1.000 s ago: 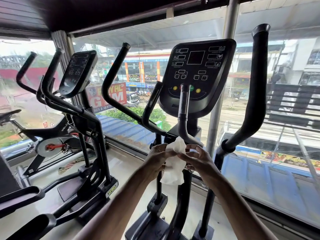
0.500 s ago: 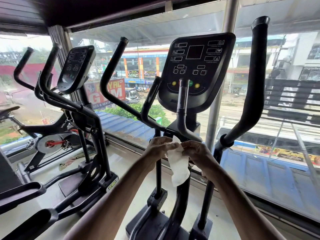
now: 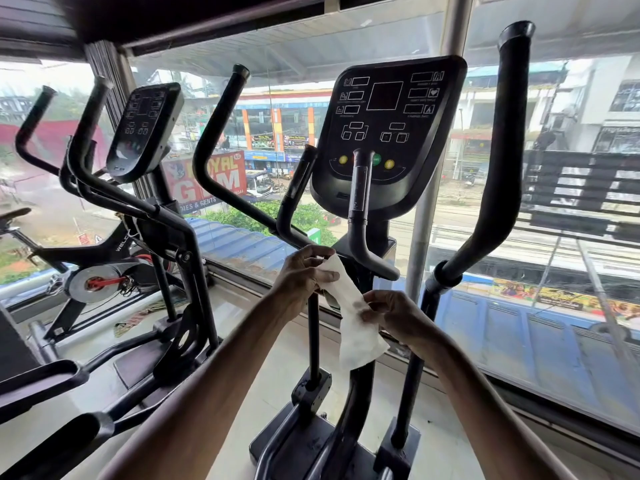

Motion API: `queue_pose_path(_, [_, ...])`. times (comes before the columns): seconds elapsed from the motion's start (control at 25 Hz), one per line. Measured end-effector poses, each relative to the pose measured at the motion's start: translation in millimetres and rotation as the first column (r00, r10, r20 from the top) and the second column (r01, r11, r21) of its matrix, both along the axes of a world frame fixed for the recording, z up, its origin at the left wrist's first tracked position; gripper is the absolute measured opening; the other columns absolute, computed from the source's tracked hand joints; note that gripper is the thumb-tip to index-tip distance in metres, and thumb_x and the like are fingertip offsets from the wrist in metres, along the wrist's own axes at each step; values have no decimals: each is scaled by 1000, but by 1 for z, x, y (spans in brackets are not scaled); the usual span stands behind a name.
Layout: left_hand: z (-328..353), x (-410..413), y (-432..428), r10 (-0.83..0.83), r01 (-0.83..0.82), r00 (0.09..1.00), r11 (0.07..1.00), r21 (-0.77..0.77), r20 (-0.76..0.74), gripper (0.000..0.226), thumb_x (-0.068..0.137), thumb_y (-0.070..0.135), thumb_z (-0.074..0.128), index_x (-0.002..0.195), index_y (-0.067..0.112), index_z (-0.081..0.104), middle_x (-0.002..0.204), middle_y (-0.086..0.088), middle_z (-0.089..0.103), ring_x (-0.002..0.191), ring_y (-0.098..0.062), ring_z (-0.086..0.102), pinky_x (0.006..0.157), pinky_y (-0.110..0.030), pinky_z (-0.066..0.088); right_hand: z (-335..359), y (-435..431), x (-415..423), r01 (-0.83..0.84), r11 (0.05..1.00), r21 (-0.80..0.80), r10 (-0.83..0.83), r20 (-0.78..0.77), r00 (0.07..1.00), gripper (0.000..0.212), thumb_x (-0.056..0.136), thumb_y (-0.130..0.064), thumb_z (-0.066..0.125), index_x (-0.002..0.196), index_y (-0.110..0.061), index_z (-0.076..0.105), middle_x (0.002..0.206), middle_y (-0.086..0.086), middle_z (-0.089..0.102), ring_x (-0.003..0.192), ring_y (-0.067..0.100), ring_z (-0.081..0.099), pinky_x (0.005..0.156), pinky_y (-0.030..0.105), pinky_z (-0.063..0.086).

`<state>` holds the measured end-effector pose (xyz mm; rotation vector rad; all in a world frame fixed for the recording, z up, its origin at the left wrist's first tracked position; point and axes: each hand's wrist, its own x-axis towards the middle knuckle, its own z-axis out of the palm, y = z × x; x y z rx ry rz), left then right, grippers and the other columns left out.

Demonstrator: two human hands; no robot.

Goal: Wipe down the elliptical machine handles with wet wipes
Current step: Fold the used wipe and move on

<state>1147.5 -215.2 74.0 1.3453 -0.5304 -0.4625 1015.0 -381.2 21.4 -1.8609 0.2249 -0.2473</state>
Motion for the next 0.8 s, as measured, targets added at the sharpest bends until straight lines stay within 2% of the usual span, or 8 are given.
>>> queue_pose_path(0.16, [4, -2, 0, -70, 70, 998, 997, 16, -8, 52, 72, -24, 72, 107, 14, 71, 105, -20, 68, 88, -32, 67, 75, -40, 57, 6, 5, 1, -6, 996, 91, 4, 25, 1000, 17, 92, -7, 76, 107, -14, 74, 97, -1, 81, 88, 13, 76, 74, 21, 55])
queue_pose_path(0.28, [10, -6, -1, -40, 40, 999, 999, -6, -34, 52, 76, -16, 76, 119, 11, 67, 113, -22, 67, 89, -30, 69, 71, -40, 58, 3, 11, 6, 26, 995, 96, -35, 98, 995, 10, 89, -10, 80, 98, -9, 77, 90, 0, 80, 82, 14, 74, 80, 31, 55])
queue_pose_path(0.36, [9, -11, 2, -28, 35, 990, 998, 45, -141, 53, 82, 4, 82, 130, 10, 61, 113, -22, 69, 91, -31, 69, 73, -41, 60, 2, 11, 8, 49, 988, 147, -69, 135, 988, 9, 88, -9, 80, 97, -8, 78, 90, 9, 79, 81, 21, 71, 80, 38, 55])
queue_pose_path(0.44, [0, -18, 7, -119, 159, 968, 971, 176, -220, 55, 85, 25, 83, 133, 11, 60, 106, -16, 71, 92, -32, 69, 79, -44, 60, 5, 10, 7, 48, 963, 264, -89, 147, 985, 24, 88, -6, 80, 111, -6, 73, 105, 18, 78, 91, 30, 73, 86, 44, 58])
queue_pose_path(0.52, [-12, -23, 6, -123, 170, 963, 968, 185, -241, 60, 84, 18, 83, 137, 13, 56, 105, -11, 75, 88, -29, 74, 75, -42, 62, 7, 9, 7, 35, 952, 305, -84, 150, 985, 44, 86, -8, 81, 124, -11, 60, 110, 21, 76, 97, 33, 74, 85, 45, 60])
queue_pose_path(0.64, [-15, -23, -1, -4, 35, 967, 993, 116, -256, 69, 81, 0, 81, 138, 20, 48, 113, -13, 69, 84, -27, 73, 69, -40, 59, 4, 4, 6, 37, 943, 331, -80, 117, 990, 64, 86, -9, 82, 134, -26, 43, 104, 20, 78, 91, 31, 75, 82, 47, 59])
queue_pose_path(0.72, [-13, -23, -3, -13, 43, 974, 991, 126, -228, 69, 82, 0, 80, 138, 23, 47, 116, -15, 67, 87, -27, 71, 69, -41, 58, 5, 5, 3, 2, 952, 307, -46, 136, 990, 62, 87, -6, 81, 133, -32, 48, 103, 14, 78, 90, 25, 75, 76, 40, 62])
queue_pose_path(0.8, [-13, -21, -3, -78, 103, 983, 985, 141, -167, 67, 83, -4, 79, 136, 26, 52, 118, -21, 68, 91, -29, 69, 73, -42, 59, 7, 7, 2, 43, 978, 206, -78, 167, 983, 46, 87, 0, 78, 125, -22, 65, 98, 7, 75, 82, 14, 73, 65, 25, 58])
